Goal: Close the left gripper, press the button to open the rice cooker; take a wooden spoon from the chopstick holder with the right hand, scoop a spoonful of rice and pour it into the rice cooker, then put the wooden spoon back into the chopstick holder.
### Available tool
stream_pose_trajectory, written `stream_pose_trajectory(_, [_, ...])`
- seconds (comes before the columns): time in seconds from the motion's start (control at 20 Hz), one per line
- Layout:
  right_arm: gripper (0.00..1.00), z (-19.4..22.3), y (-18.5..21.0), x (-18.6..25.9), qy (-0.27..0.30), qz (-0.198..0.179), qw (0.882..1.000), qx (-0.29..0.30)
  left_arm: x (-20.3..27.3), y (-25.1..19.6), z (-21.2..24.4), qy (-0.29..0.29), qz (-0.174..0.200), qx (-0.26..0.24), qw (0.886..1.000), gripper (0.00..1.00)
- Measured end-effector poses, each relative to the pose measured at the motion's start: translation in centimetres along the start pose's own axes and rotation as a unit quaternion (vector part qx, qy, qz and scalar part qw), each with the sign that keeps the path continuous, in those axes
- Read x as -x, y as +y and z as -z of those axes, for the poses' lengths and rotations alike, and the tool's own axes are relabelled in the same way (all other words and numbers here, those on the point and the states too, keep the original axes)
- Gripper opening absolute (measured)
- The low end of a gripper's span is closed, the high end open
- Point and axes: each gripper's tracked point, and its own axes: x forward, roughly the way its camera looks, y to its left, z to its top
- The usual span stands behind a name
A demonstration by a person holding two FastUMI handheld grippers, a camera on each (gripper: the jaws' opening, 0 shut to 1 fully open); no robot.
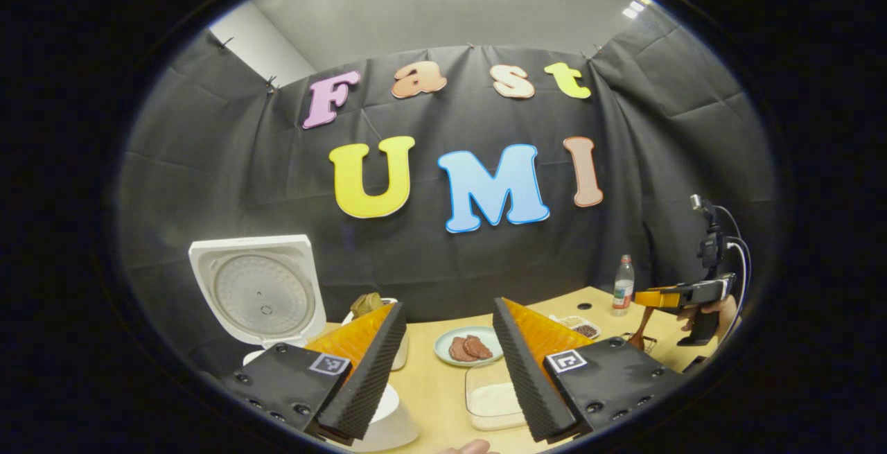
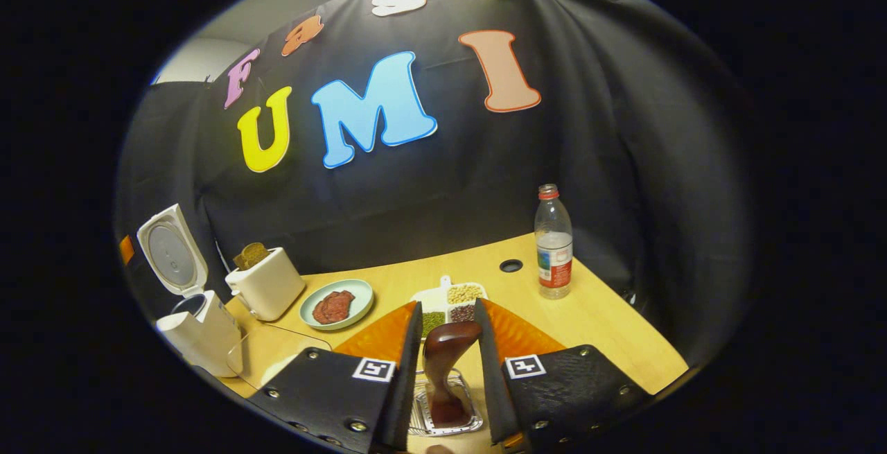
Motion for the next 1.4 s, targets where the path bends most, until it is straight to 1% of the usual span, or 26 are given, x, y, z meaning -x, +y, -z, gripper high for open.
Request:
stream_pose_trajectory(0.1, [0.53, -0.9, -0.4, 1.0, -0.016, 0.012, 1.0, 0.018, -0.1, 0.0, 0.0, -0.001, 0.002, 0.002, 1.0, 0.85])
stream_pose_trajectory(0.15, [0.79, -1.2, -1.0, 1.3, -0.02, 0.021, 0.999, 0.024, -0.1, -0.1, 0.0, -0.002, 0.003, 0.004, 1.0, 0.86])
stream_pose_trajectory(0.2, [0.94, -1.4, -1.3, 1.3, -0.027, 0.024, 0.999, 0.027, -0.2, -0.1, -0.3, -0.002, 0.003, 0.007, 1.0, 0.88])
stream_pose_trajectory(0.25, [0.96, -2.0, -1.5, 2.1, -0.034, 0.024, 0.999, 0.028, -0.2, 0.1, -0.3, -0.003, 0.002, 0.009, 1.0, 0.87])
stream_pose_trajectory(0.35, [0.96, -2.7, -1.9, 3.3, -0.048, 0.02, 0.998, 0.025, -0.2, 0.5, -0.2, -0.004, -0.002, 0.011, 1.0, 0.87])
stream_pose_trajectory(0.4, [0.96, -3.4, -2.0, 4.0, -0.056, 0.018, 0.998, 0.024, -0.2, 0.7, -0.2, -0.004, -0.004, 0.014, 1.0, 0.92])
stream_pose_trajectory(0.45, [0.96, -4.1, -1.9, 4.4, -0.065, 0.015, 0.998, 0.024, -0.2, 0.8, -0.2, -0.003, -0.005, 0.017, 1.0, 0.92])
stream_pose_trajectory(0.5, [0.96, -5.1, -1.7, 5.0, -0.073, 0.009, 0.997, 0.025, -0.5, 1.0, 0.0, -0.001, -0.006, 0.02, 1.0, 0.88])
stream_pose_trajectory(0.55, [0.96, -6.1, -1.3, 5.6, -0.082, 0.002, 0.996, 0.026, -0.6, 1.2, 0.3, 0.002, -0.007, 0.023, 1.0, 0.92])
stream_pose_trajectory(0.6, [0.96, -7.3, -1.2, 6.2, -0.089, -0.002, 0.996, 0.027, -0.7, 1.4, 0.6, 0.005, -0.009, 0.025, 1.0, 0.83])
stream_pose_trajectory(0.8, [0.96, -11.6, -0.3, 7.7, -0.114, -0.015, 0.993, 0.034, -1.1, 2.6, -0.3, 0.007, -0.018, 0.033, 0.999, 0.92])
stream_pose_trajectory(0.95, [0.96, -12.5, 0.8, 8.3, -0.116, -0.027, 0.992, 0.05, -1.7, 4.6, -3.3, -0.002, -0.027, 0.037, 0.999, 0.92])
stream_pose_trajectory(1.0, [0.96, -12.3, 1.4, 8.4, -0.113, -0.034, 0.991, 0.056, -2.1, 5.7, -4.7, -0.004, -0.031, 0.034, 0.999, 0.87])
stream_pose_trajectory(1.05, [0.96, -12.1, 1.9, 8.4, -0.11, -0.041, 0.991, 0.061, -2.5, 7.3, -5.9, -0.006, -0.041, 0.032, 0.999, 0.87])
stream_pose_trajectory(1.1, [0.96, -11.9, 2.4, 8.5, -0.107, -0.048, 0.991, 0.066, -3.1, 9.1, -7.1, -0.007, -0.053, 0.032, 0.998, 0.92])
stream_pose_trajectory(1.3, [0.96, -11.2, 3.2, 8.8, -0.098, -0.064, 0.99, 0.073, -6.2, 16.3, -11.3, -0.006, -0.09, 0.058, 0.994, 0.92])
stream_pose_trajectory(1.35, [0.96, -11.2, 3.2, 8.7, -0.098, -0.065, 0.99, 0.072, -6.9, 18.5, -11.4, -0.001, -0.105, 0.062, 0.993, 0.92])
stream_pose_trajectory(1.4, [0.96, -11.1, 3.2, 8.8, -0.097, -0.066, 0.991, 0.07, -7.7, 20.5, -11.5, 0.006, -0.119, 0.066, 0.991, 0.88])
